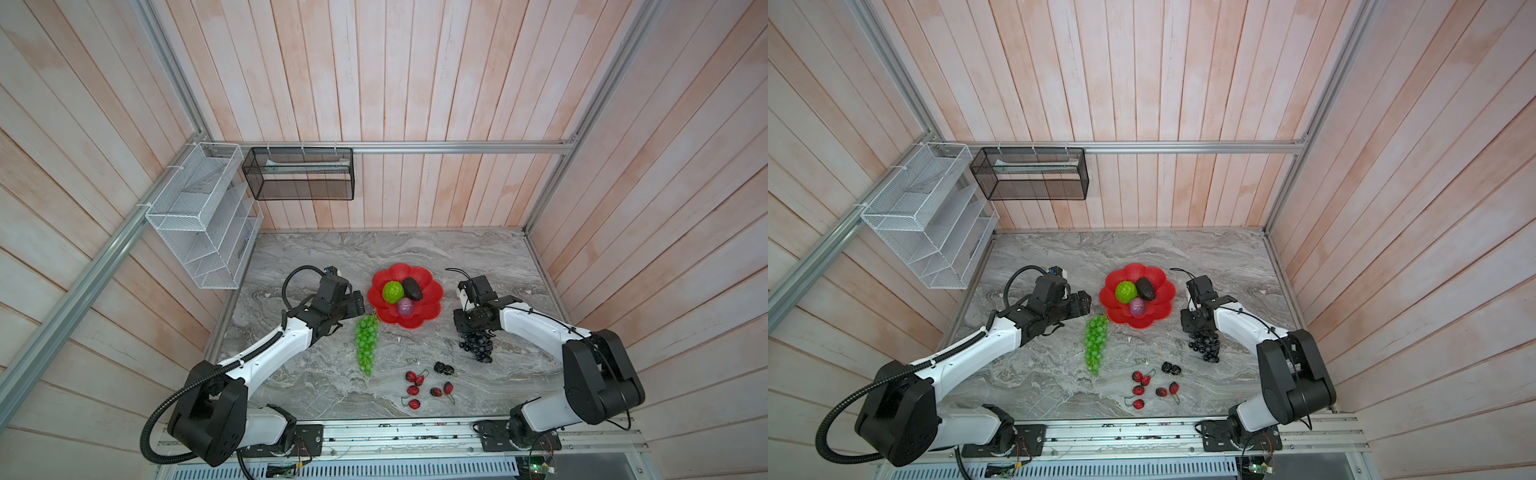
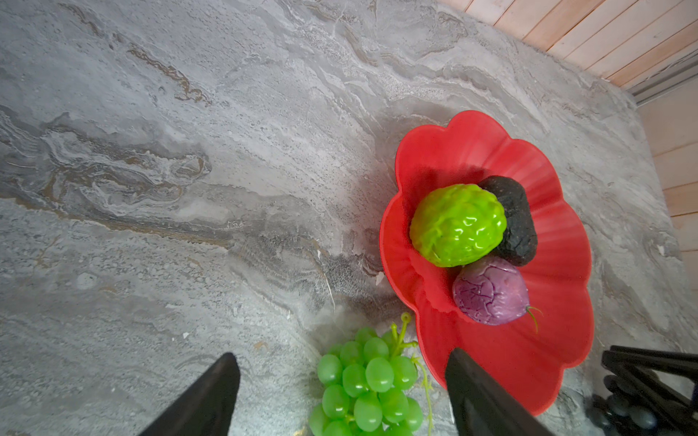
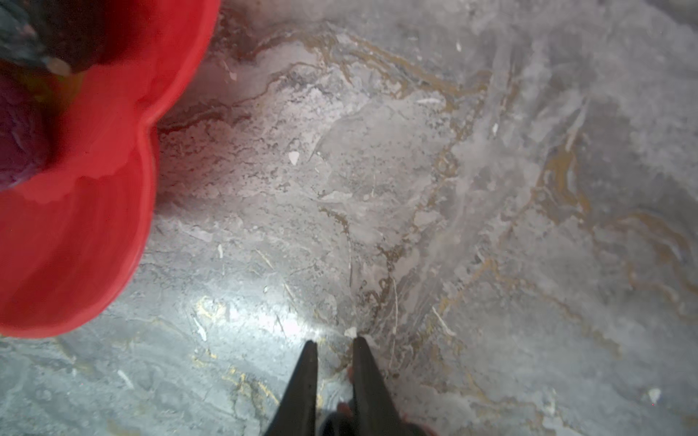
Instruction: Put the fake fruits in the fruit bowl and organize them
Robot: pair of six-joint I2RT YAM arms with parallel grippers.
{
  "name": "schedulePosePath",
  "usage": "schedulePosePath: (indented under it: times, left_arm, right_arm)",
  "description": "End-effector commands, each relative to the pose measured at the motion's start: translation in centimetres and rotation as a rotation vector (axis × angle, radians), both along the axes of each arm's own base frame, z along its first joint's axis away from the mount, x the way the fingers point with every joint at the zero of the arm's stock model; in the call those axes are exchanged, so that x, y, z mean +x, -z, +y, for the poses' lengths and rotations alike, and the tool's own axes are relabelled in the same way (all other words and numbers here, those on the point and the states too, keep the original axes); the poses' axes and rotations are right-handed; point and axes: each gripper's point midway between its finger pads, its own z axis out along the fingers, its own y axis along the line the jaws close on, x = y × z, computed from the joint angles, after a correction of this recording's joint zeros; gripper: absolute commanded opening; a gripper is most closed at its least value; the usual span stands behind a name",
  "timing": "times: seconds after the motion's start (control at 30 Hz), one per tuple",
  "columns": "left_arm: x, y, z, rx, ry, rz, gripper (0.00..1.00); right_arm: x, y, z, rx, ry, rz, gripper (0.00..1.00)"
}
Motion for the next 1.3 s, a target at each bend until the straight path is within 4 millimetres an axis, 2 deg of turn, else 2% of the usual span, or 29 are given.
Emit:
schedulePosePath:
  times: [0.0, 0.17, 0.23, 0.43, 0.6, 0.7, 0.87, 0.93, 1.1, 1.27]
  left_arm:
    - [0.6, -0.6, 0.0, -0.004, -0.005, -0.012, 0.88]
    - [0.6, -0.3, 0.0, 0.001, -0.003, -0.013, 0.88]
    - [0.7, -0.3, 0.0, 0.005, -0.002, -0.013, 0.88]
    - [0.8, -0.1, 0.0, 0.014, 0.002, -0.017, 0.88]
    - [0.9, 0.2, -0.1, 0.02, 0.01, -0.018, 0.88]
    - [1.0, 0.2, -0.2, 0.023, 0.017, -0.023, 0.88]
    - [0.9, 0.5, 0.0, 0.034, 0.019, -0.03, 0.88]
    - [0.8, 0.7, 0.1, 0.038, 0.021, -0.033, 0.88]
    - [0.7, 0.9, 0.2, 0.046, 0.028, -0.034, 0.88]
    - [0.4, 1.1, 0.4, 0.046, 0.032, -0.04, 0.88]
  right_arm:
    - [0.2, -0.5, 0.3, 0.006, -0.021, 0.008, 0.38]
    - [1.3, -3.5, 0.8, 0.034, -0.03, -0.058, 0.53]
    - [1.6, -4.4, 0.6, 0.045, -0.017, -0.066, 0.55]
    - [2.4, -5.2, -1.2, 0.095, 0.038, -0.069, 0.56]
    - [3.4, -5.2, -3.9, 0.066, 0.091, -0.055, 0.53]
    - [3.7, -5.2, -3.9, 0.044, 0.067, -0.025, 0.46]
    - [3.6, -4.8, -4.0, -0.042, 0.062, -0.012, 0.44]
    - [3.5, -4.5, -3.4, -0.071, 0.044, -0.004, 0.43]
    - [2.4, -3.4, -2.0, -0.288, -0.029, 0.022, 0.43]
    - [1.4, -2.4, -2.3, -0.459, -0.056, 0.044, 0.42]
